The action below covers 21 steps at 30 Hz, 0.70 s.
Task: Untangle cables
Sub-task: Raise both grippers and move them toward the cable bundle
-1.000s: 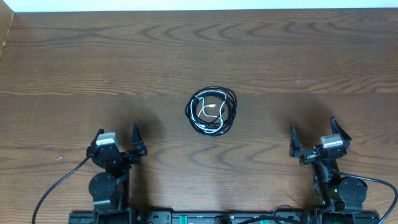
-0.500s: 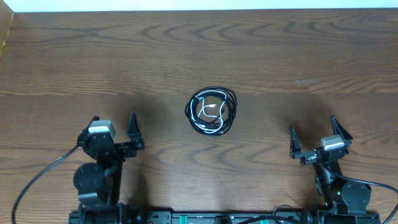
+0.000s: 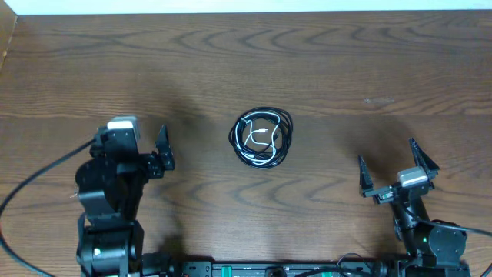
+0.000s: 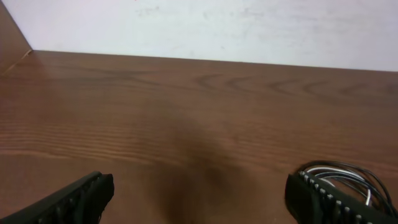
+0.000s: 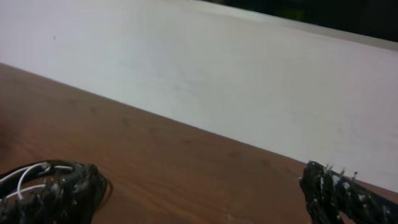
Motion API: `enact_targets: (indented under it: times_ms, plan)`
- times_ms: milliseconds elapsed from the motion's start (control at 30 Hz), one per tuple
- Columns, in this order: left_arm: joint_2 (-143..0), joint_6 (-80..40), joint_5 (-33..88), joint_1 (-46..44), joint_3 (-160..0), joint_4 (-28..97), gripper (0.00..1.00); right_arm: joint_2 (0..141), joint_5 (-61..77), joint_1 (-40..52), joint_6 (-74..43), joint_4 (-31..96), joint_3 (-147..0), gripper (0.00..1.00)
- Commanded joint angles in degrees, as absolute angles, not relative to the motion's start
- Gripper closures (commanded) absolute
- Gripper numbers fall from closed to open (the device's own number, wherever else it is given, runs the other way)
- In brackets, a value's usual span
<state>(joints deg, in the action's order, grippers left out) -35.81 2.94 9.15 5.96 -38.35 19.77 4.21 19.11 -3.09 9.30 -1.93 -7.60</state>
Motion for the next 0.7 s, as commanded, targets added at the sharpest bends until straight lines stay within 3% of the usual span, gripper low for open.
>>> enact_targets:
  times_ms: [0, 367, 667]
  plan:
    - [-39.38, 3.86, 10.13, 6.15, -42.30, 21.54, 0.05, 8.08, 21.28, -3.36, 11.35, -2.00, -11.35, 0.01]
    - [-49.15, 3.86, 14.61, 6.15, -52.03, 29.58, 0.05, 30.37, 28.80, -3.36, 13.67, -0.01, -26.28, 0.01]
    - [-59.83, 3.86, 14.63, 6.13, -65.80, 42.98, 0.05, 52.86, 36.75, -3.36, 15.99, 17.93, -47.13, 0.01]
